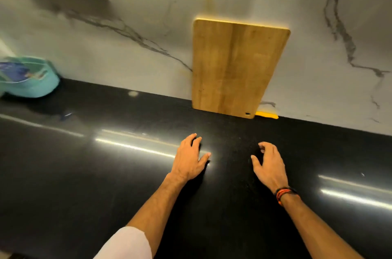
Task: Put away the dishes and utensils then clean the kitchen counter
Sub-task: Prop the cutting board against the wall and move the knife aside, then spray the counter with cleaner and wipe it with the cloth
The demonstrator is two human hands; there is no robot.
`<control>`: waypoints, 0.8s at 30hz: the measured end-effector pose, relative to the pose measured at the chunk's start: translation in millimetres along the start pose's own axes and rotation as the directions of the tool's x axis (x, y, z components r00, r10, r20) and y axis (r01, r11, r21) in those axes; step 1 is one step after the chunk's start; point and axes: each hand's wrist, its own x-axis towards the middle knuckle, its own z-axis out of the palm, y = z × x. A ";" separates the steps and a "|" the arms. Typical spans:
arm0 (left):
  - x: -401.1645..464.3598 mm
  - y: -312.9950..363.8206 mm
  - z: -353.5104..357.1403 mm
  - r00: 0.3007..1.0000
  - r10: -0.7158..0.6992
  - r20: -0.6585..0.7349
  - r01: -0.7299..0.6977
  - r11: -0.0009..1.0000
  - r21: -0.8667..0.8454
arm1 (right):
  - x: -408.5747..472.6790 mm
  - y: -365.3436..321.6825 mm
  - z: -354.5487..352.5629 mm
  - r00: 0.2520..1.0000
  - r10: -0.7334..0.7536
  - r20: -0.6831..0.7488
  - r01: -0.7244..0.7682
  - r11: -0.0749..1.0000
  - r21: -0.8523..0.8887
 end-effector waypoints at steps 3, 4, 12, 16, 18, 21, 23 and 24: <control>-30.7 -22.4 -27.9 0.989 -0.150 -0.017 0.149 0.988 -0.031 | 5.4 -23.6 1.7 0.992 -0.106 0.068 0.105 0.994 0.019; -51.1 -32.7 -39.9 0.970 -0.240 -0.047 0.236 0.969 -0.073 | 4.7 -41.0 7.6 0.976 -0.183 0.117 0.182 0.983 0.024; -165.4 -104.8 -115.3 0.725 -0.665 -0.180 0.561 0.722 -0.405 | -24.0 -191.1 74.6 0.813 -0.461 0.356 0.390 0.884 0.257; -206.0 -156.7 -162.6 0.584 -0.774 -0.245 0.583 0.610 -0.537 | -53.5 -277.7 113.8 0.742 -0.517 0.428 0.371 0.847 0.381; -218.2 -185.8 -186.4 0.555 -0.789 -0.262 0.581 0.594 -0.556 | -64.3 -316.3 132.6 0.722 -0.535 0.438 0.373 0.835 0.405; -231.6 -239.0 -225.6 0.518 -0.805 -0.290 0.573 0.578 -0.581 | -80.5 -378.4 164.5 0.705 -0.553 0.444 0.388 0.825 0.411; -235.7 -278.5 -254.3 0.514 -0.806 -0.294 0.565 0.576 -0.592 | -89.6 -423.3 186.4 0.708 -0.552 0.441 0.386 0.825 0.412; -235.2 -292.3 -264.7 0.523 -0.802 -0.290 0.560 0.579 -0.593 | -91.5 -438.9 193.1 0.717 -0.545 0.435 0.382 0.829 0.409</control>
